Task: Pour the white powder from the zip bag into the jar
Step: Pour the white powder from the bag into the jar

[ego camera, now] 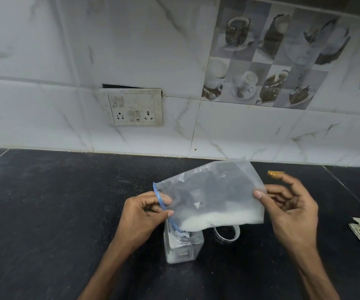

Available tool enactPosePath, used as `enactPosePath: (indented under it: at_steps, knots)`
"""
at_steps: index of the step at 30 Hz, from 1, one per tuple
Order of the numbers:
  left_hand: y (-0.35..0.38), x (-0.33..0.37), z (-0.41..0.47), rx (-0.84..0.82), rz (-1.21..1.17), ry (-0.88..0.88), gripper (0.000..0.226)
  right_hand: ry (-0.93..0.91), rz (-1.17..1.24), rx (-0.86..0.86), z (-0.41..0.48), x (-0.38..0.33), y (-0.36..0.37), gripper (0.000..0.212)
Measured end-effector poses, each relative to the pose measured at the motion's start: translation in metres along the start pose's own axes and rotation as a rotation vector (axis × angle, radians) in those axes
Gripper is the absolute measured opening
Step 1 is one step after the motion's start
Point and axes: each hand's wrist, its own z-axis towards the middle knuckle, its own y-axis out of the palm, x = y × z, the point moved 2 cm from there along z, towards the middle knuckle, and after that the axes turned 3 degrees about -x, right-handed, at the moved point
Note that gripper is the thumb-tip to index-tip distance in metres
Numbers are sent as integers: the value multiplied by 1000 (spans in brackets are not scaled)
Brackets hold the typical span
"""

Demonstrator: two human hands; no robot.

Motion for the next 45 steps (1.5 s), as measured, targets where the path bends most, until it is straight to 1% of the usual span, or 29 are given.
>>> enactPosePath:
  at_steps: [8,11,14,17,21,25,29,33,37,39,42,45]
  knots:
    - [1,0,-1,-11,-12,-6,25,-8,5,44,2,0,-2,48]
    - [1,-2,-1,1,-3,-10,23,-7,-3,18,2,0,-1,48]
    - [1,-1,-2,-8,-10,-11,24,-9,10,50,4,1,-4,47]
    - [2,-1,-2,1,-9,-11,26,-8,9,25,5,2,-3,41]
    - [2,-2,-2,-2,-15,-17,23,-17,7,39,5,5,-5,41]
    - [2,-1,-2,2,-22,-18,27,-28,9,46,4,4,-4,38]
    - [2,-1,-2,10,-13,-18,26,-33,11,25,4,2,-2,37]
    - [2,-2,-2,0,-4,-18,23,-25,24,31,4,3,-4,36]
    - [2,-3,-1,6,-10,-20,26,-22,35,41,3,3,-3,37]
    - [2,-3,-1,10,-1,-19,26,-17,36,17,3,4,-2,36]
    - [2,-2,-1,5,-8,-16,27,-16,41,43,4,4,-6,37]
    - [3,-1,-1,7,3,-13,26,-8,39,29,5,5,-6,35]
